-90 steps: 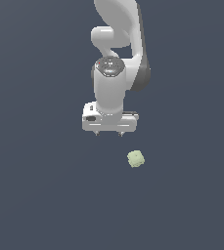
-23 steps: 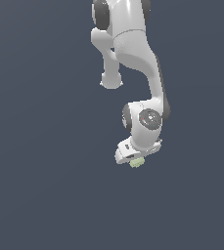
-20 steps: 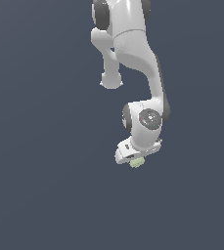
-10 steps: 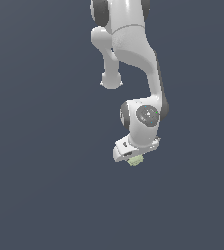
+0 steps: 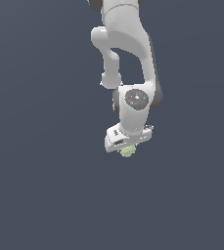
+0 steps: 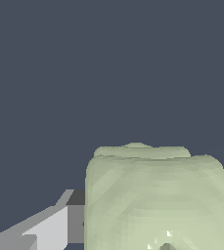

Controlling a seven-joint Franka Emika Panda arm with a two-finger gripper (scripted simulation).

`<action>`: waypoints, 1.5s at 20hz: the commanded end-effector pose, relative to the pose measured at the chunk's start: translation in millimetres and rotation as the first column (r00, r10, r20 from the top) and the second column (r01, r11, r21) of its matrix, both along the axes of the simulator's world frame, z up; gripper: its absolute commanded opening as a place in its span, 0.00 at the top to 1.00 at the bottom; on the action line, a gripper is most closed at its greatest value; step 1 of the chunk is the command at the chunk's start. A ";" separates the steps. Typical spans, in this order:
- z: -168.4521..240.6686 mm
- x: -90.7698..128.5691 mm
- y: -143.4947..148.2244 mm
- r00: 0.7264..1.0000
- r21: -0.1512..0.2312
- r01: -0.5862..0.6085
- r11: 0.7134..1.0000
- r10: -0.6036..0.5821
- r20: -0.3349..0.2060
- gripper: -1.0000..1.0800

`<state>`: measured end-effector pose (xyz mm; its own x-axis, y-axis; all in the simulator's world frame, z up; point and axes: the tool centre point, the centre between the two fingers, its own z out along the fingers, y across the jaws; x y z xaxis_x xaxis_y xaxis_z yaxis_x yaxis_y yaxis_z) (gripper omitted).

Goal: Pick up the object and move it to a goal position.

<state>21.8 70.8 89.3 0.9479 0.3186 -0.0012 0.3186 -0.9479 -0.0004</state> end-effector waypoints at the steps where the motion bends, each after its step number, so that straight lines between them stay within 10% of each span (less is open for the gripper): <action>1: 16.5 -9.7 -14.5 1.000 0.000 0.001 1.000 -0.001 0.001 1.00; 30: 174.5 -97.3 -150.9 1.000 0.000 0.001 1.000 -0.001 0.001 1.00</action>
